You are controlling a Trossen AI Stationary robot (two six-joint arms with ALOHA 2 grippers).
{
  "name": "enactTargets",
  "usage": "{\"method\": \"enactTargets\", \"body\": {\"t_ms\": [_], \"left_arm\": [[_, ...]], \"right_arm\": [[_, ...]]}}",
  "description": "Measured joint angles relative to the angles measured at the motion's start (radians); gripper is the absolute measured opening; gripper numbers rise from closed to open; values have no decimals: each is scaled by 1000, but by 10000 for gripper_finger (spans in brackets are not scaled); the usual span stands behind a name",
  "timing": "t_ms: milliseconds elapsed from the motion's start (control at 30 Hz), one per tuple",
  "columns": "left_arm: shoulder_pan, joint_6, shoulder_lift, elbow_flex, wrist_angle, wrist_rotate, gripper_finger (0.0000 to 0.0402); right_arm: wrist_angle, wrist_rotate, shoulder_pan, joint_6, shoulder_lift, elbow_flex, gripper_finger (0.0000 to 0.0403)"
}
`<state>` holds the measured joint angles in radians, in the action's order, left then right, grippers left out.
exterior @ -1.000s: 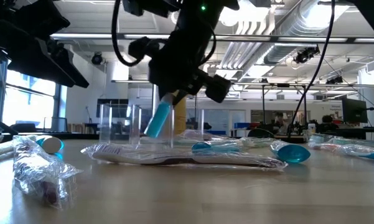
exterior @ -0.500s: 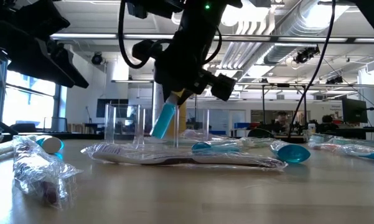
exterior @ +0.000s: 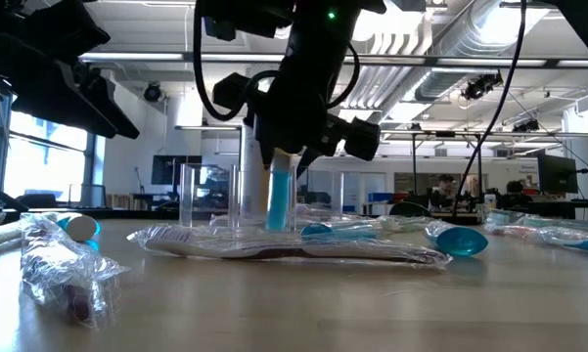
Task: Pick & Place toothbrushing station
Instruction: Put the mouthwash bottle into the transparent organizer, then put the green toothbrush into the transparent organizer
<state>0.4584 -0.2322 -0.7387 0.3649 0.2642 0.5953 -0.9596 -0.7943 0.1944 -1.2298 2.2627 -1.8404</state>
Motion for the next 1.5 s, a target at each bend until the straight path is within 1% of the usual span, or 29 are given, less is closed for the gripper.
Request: {"method": "enactTargets", "body": {"t_ms": [167,367,500,667,800,967,1033,1133,1200,1300,1400,1500], "left_arm": [[0,0,0,0,0,0,298],[0,0,0,0,0,0,298],[0,0,0,0,0,0,298],[0,0,0,0,0,0,298],[0,0,0,0,-1,0,298],[0,0,0,0,0,-1,298],[0,0,1,0,-3,-2,298],[0,0,1,0,0,-3,298],[0,-5,1,0,1,-13,298],[0,-5,6,0,0,-39,298],[0,-5,12,0,-8,-68,298],[0,-4,25,0,-8,-98,298]], "right_arm": [[3,-47,0,3,0,0,182],[-8,-84,9,25,-6,0,180],[-52,-105,16,48,-6,0,179],[-88,-180,15,87,-7,0,182],[-111,-233,16,128,-37,0,180],[-188,-280,28,204,-101,0,180],[-210,-335,35,253,-123,0,180],[-235,-395,39,393,-171,0,180],[-262,-433,42,528,-202,0,180],[-316,-425,47,767,-247,0,180],[-417,-341,65,1029,-297,0,180],[-524,-193,84,1299,-345,0,180]]}}
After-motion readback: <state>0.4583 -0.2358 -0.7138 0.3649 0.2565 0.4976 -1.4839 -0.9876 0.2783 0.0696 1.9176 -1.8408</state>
